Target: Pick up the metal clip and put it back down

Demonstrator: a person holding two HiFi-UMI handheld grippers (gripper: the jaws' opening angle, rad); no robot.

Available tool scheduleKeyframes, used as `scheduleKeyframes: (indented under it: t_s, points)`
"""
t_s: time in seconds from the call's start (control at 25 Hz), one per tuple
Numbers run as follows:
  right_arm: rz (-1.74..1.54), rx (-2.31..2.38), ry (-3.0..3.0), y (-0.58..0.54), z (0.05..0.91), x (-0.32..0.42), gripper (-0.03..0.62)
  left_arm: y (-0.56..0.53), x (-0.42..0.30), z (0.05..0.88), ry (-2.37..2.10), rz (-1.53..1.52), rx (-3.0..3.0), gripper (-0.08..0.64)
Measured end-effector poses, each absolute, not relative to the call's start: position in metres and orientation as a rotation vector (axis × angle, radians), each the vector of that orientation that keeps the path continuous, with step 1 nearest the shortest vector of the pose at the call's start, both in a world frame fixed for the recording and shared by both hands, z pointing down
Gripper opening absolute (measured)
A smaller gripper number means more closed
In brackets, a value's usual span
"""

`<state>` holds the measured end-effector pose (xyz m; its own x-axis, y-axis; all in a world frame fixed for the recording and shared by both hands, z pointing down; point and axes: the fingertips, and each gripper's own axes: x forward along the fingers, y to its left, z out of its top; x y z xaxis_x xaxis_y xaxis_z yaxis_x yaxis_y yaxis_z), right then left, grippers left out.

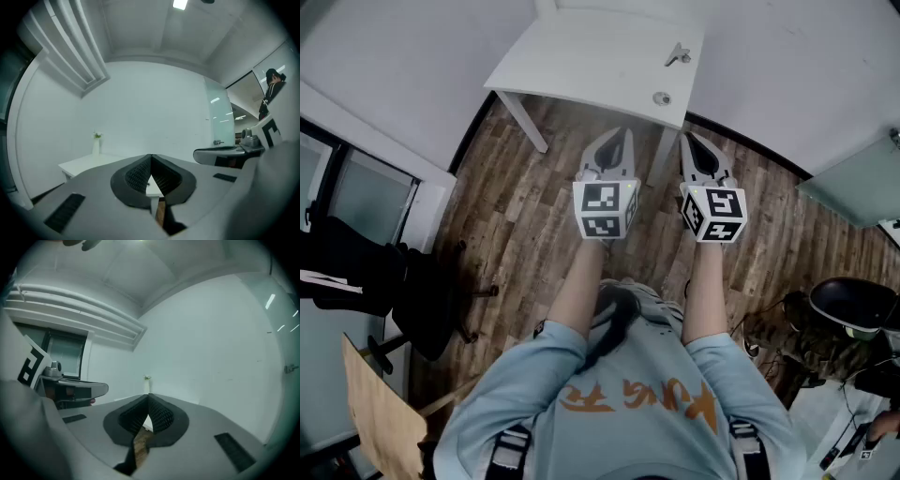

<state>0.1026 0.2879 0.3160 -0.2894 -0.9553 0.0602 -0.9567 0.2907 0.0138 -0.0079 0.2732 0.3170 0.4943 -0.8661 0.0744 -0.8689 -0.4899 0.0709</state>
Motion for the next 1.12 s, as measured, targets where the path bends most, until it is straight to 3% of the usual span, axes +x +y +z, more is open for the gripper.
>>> scheduleKeyframes:
  t_s: [0.8, 1.12]
  points:
    - [0.019, 1.959, -2.489, 0.268, 0.295, 0.135, 0.012, 0.251, -0.003, 0.297, -1.580, 0.005, 2.632, 0.017]
    - [0.027, 1.977, -2.463, 0.250, 0.299, 0.151, 0.012, 0.208, -0.035, 0.302, -1.678, -0.059, 2.532, 0.017]
